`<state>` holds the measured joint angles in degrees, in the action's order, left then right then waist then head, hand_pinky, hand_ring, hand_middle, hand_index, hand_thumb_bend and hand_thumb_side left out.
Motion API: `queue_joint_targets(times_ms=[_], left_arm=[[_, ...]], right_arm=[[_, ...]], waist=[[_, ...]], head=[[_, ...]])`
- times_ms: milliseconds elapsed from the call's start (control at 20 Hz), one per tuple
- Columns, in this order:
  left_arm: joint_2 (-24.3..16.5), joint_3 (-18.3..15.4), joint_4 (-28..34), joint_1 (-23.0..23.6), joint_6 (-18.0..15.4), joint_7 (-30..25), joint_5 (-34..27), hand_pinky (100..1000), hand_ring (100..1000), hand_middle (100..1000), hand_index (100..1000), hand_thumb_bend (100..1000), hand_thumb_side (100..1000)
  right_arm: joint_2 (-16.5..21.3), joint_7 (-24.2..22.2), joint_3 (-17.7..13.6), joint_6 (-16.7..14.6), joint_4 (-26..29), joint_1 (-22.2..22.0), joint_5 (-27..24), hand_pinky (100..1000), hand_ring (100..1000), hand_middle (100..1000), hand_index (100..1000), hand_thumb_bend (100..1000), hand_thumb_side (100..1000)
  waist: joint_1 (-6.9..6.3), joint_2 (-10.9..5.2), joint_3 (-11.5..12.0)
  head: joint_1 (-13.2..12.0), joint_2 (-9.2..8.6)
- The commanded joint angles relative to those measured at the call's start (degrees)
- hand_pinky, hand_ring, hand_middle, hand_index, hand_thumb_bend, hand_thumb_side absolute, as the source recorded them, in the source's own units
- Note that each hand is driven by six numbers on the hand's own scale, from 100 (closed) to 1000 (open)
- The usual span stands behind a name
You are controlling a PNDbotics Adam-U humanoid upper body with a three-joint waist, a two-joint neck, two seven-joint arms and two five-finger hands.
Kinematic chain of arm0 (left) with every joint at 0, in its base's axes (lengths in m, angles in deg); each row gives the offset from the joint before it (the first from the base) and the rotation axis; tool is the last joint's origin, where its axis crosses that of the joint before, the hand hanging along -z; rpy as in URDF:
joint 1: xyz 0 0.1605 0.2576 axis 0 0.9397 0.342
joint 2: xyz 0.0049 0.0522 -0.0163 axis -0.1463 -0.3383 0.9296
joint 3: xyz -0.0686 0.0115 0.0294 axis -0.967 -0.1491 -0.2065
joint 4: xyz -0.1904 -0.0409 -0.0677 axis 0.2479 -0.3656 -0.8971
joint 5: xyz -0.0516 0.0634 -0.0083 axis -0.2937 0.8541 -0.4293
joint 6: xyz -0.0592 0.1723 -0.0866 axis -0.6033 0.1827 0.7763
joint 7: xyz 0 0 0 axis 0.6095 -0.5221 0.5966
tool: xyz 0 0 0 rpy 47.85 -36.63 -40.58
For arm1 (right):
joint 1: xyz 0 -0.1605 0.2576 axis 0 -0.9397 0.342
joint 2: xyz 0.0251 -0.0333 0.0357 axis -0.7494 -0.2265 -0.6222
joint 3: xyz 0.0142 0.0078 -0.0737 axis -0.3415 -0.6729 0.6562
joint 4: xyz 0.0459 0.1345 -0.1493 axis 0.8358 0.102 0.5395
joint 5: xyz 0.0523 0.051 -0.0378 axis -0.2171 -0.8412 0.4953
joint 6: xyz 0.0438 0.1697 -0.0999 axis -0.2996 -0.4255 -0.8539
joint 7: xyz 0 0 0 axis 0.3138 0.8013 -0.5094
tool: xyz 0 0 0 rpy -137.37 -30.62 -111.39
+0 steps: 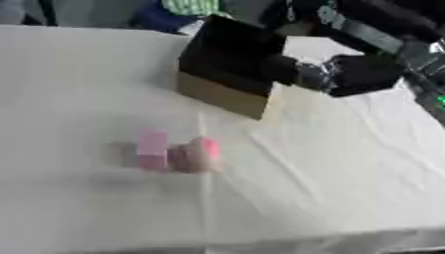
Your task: Pick up objects on the table and place them in the box.
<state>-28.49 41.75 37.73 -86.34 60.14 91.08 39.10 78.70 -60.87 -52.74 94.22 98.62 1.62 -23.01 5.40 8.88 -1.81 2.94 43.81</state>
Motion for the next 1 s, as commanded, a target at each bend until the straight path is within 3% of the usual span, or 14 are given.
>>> queue_joint_targets(times_ms=[50, 200, 350, 600, 1000], left_arm=[[-1.1, 0.19, 1.06, -0.64, -0.12, -0.2, -0.14, 764, 700, 712, 893, 519, 1000], [-1.08, 0.33, 1.06, -0.84, -0.21, -0.35, -0.26, 764, 699, 711, 893, 519, 1000], [-1.01, 0.38, 1.06, -0.88, -0.29, -0.42, -0.35, 763, 697, 709, 893, 519, 1000], [-0.87, 0.34, 1.06, -0.83, -0.38, -0.35, -0.47, 763, 696, 708, 893, 518, 1000], [-0.6, 0.78, 1.06, -1.1, -1.19, -0.74, -0.89, 743, 699, 711, 897, 488, 1000]], right_arm=[[-0.47, -1.56, 0.18, 1.05, 0.81, 1.43, -0.06, 845, 854, 824, 790, 481, 922], [-1.89, -4.01, 0.68, 2.82, 0.81, 2.01, -2.16, 848, 858, 830, 797, 451, 820], [-3.11, -6.83, 0.84, 4.84, 0.81, 2.43, -4.76, 855, 867, 838, 814, 498, 663], [-4.35, -10.49, 0.8, 6.41, 0.81, 2.93, -6.48, 859, 869, 831, 813, 509, 525], [-6.63, -14.97, 1.2, 7.5, 0.78, 2.64, -3.94, 859, 854, 828, 821, 395, 324]], waist=[[-0.34, -0.49, 0.03], [-0.29, -0.43, 0.05], [-0.26, -0.41, 0.15], [-0.21, -0.4, 0.25], [-0.25, -0.16, 0.46]], head=[[-0.28, 0.31], [-0.76, 0.31], [-1.23, 0.31], [-1.69, 0.31], [-2.02, 0.31]])
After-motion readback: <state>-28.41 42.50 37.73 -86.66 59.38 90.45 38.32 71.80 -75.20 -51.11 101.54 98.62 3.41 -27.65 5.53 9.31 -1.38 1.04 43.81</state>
